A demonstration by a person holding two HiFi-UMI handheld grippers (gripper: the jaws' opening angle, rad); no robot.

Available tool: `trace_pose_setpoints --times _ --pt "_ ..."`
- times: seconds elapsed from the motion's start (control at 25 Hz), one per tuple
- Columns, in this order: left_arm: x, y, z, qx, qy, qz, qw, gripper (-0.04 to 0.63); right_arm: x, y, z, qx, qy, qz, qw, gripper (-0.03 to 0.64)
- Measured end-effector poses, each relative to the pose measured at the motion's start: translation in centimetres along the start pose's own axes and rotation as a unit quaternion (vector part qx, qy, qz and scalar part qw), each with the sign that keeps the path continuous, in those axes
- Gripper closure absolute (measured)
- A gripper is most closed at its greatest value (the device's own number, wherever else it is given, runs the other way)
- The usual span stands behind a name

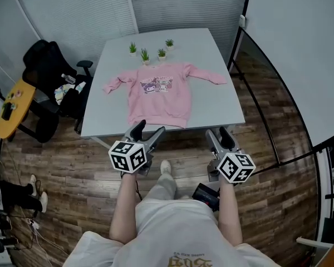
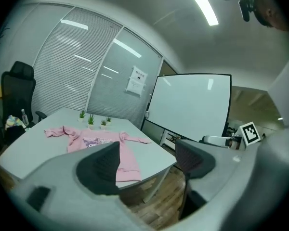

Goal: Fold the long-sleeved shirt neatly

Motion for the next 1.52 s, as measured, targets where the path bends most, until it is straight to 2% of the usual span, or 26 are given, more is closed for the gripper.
trace_pose_setpoints --times 0.12,0.36,0.6,0.84,1.04,1.24,1.4,1.52 --pt "1.5 0.0 -0.4 0.009 -0.008 -0.003 0.9999 0.238 1.0 -0.2 0.9 0.001 -0.006 -0.009 1.000 0.357" --pt "7.3 -0.5 -2.7 -0.011 -0.017 -0.010 0.9997 0.247 4.9 -0.7 4.6 -0.016 -0.029 -0.030 0.999 0.365" --pt "17.2 0.0 -6.5 -0.019 -0.035 -0.033 0.9987 0.250 12.0 0.6 9.8 -0.015 -0.061 -0.047 0.997 0.371" --pt "28.2 2.5 -11.3 0.004 -0.063 -0.068 0.9957 0.250 20.3 3.6 13.5 -0.024 -0.089 -0.043 0.995 0.379" --pt "35.0 2.5 -14.7 -0.009 -0.073 -0.092 0.9930 0.258 25.3 3.7 17.1 -0.021 -0.125 -0.061 0.990 0.385" --pt "39.2 1.2 -16.8 -0.023 -0.087 -0.126 0.9880 0.270 28.3 3.1 19.5 -0.022 -0.153 -0.077 0.985 0.393" --pt "40.9 0.2 -17.7 -0.043 -0.099 -0.146 0.9833 0.288 29.8 2.9 21.1 -0.027 -0.171 -0.087 0.981 0.400" --pt "41.8 -0.3 -17.9 -0.044 -0.099 -0.153 0.9823 0.290 30.5 3.0 22.0 -0.031 -0.178 -0.094 0.979 0.411"
Point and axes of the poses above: the fingertips, and each gripper's own axes: x forward along the fingers, z to its right, y out of its top, the point moved 8 cm from there along -x, backward along the fingers, and after that the axes turned 10 degrees about z, right-handed, at the moved point
